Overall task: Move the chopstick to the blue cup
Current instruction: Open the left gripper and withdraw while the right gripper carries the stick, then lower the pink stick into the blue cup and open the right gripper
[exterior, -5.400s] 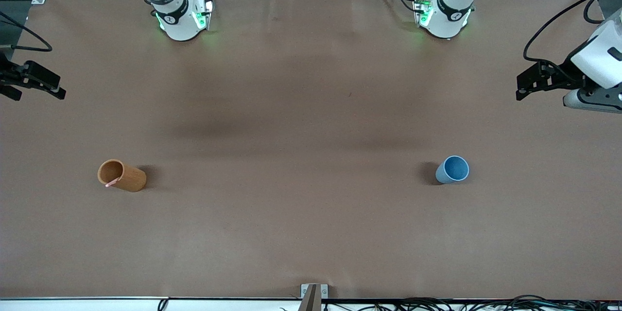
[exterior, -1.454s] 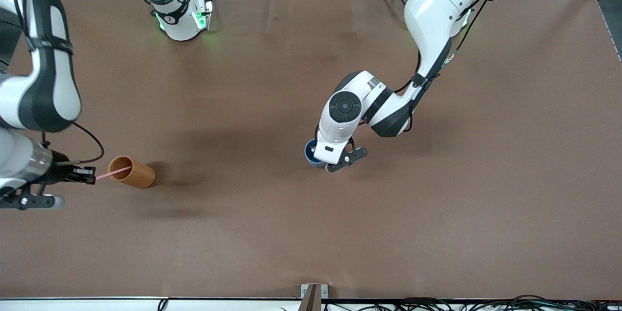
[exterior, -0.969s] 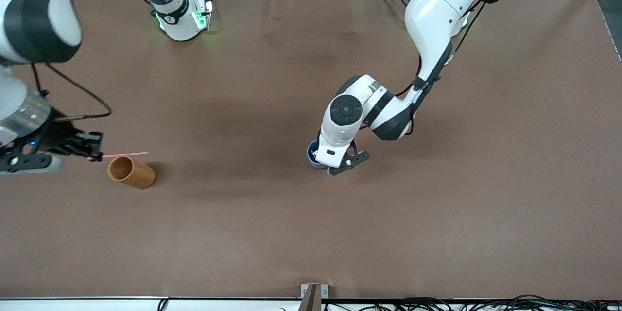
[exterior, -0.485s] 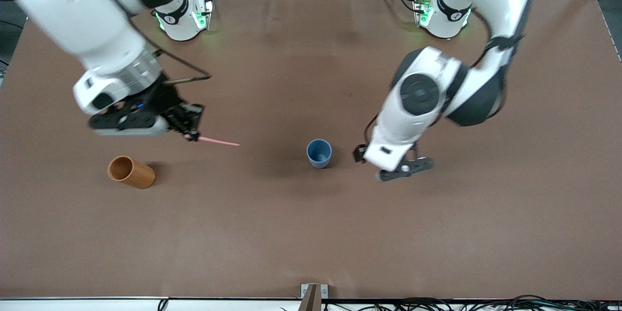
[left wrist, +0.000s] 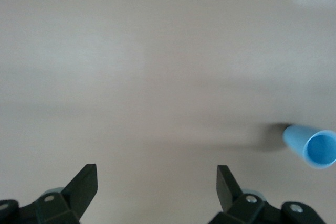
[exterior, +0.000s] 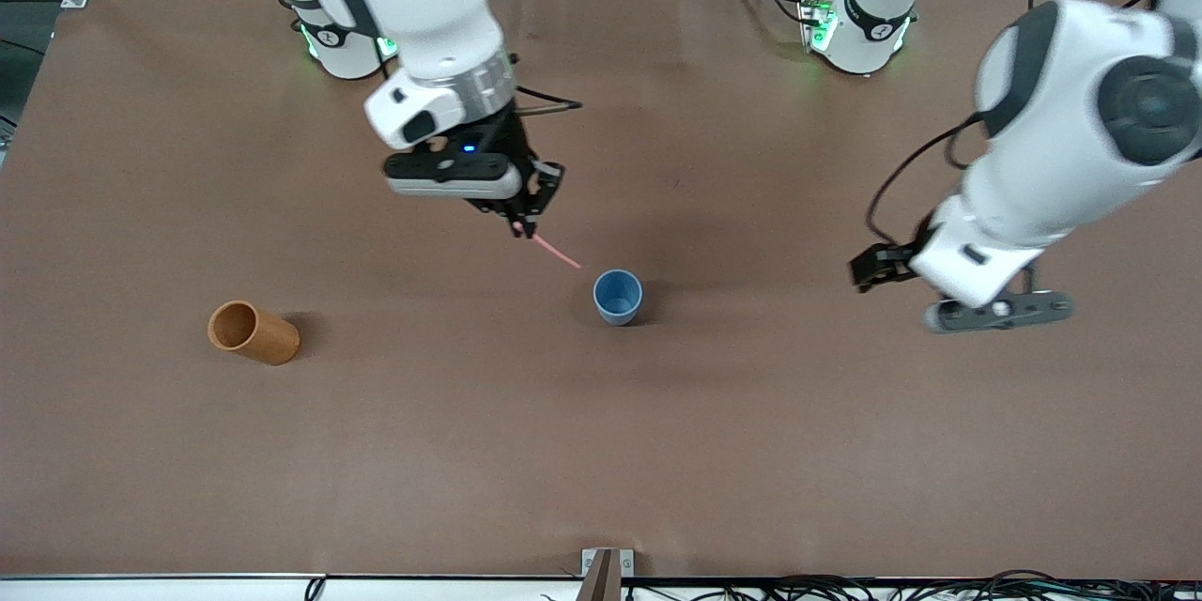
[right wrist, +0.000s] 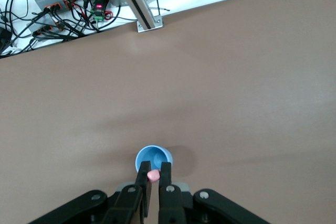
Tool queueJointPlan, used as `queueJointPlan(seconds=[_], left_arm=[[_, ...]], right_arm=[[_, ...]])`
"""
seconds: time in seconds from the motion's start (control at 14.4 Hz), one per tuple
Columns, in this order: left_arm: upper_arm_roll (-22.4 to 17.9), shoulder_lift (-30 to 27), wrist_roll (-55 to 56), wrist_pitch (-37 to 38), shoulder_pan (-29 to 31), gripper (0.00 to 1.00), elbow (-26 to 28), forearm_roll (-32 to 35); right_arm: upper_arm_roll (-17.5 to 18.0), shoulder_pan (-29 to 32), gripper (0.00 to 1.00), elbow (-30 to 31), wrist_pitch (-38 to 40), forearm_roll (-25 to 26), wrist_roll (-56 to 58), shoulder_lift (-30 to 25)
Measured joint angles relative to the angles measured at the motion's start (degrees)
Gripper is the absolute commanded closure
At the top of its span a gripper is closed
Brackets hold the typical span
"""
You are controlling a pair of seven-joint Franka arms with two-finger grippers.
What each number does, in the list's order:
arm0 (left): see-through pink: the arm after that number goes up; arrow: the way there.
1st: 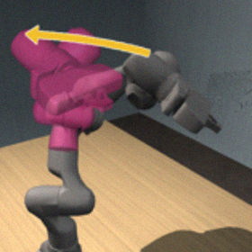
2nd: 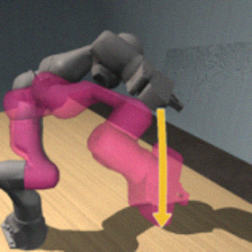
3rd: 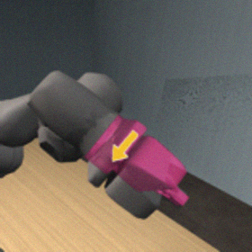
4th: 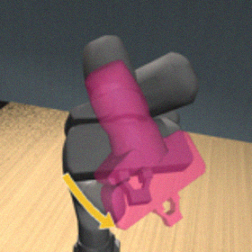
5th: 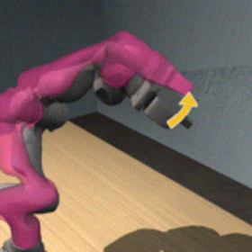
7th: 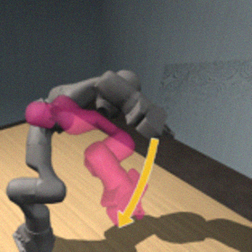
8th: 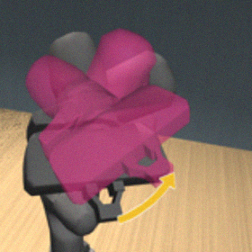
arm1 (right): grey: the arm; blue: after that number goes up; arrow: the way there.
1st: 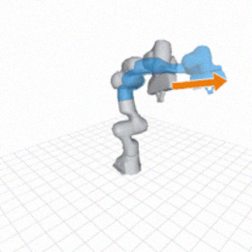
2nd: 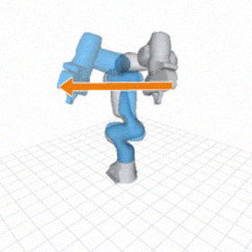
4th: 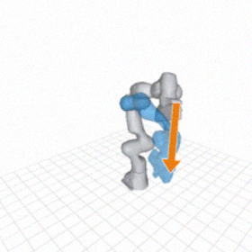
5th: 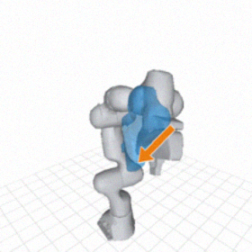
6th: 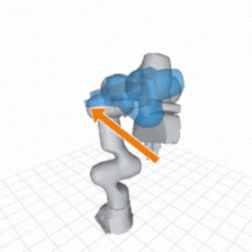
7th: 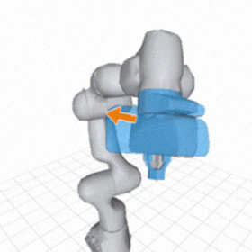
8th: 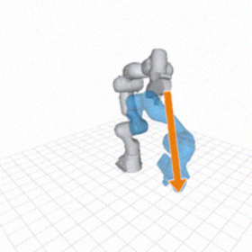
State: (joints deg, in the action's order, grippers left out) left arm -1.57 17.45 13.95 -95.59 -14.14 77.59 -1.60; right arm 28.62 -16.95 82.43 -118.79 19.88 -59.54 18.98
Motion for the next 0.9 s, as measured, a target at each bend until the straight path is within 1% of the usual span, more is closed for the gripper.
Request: queueJointPlan(seconds=[0.07, 0.28, 0.48, 0.62, 0.83, 0.9], left_arm=[[-1.06, -1.06, -4.35, 1.41, 1.38, 0.0, 0.08, -0.31], [-1.55, -4.93, -13.55, 6.29, 5.86, 0.0, 0.31, -0.46], [-0.61, -10.14, -14.72, 9.77, 6.18, 0.0, 0.7, -0.47], [0.72, -12.14, -13.7, 10.32, 5.75, 0.0, 1.93, -0.47], [0.94, -12.48, -13.64, 10.11, 5.55, 0.0, 3.58, -0.47], [0.92, -12.48, -13.64, 10.05, 5.57, 0.0, 3.82, -0.47]], right_arm=[[0.01, -1.63, 0.97, 0.01, -0.71, 3.04, -3.05, 1.27], [0.0, -6.07, 0.97, 0.02, -3.26, 11.43, -9.99, 5.09], [-0.02, -8.83, 0.96, 0.04, -3.82, 21.17, -14.53, 8.72], [-0.03, -9.3, 0.96, 0.1, -6.03, 24.17, -15.28, 10.69], [-0.07, -9.39, 0.92, 1.12, -9.49, 28.88, -15.32, 13.5], [-0.08, -9.4, 0.88, 1.37, -9.92, 30.2, -15.36, 14.59]])
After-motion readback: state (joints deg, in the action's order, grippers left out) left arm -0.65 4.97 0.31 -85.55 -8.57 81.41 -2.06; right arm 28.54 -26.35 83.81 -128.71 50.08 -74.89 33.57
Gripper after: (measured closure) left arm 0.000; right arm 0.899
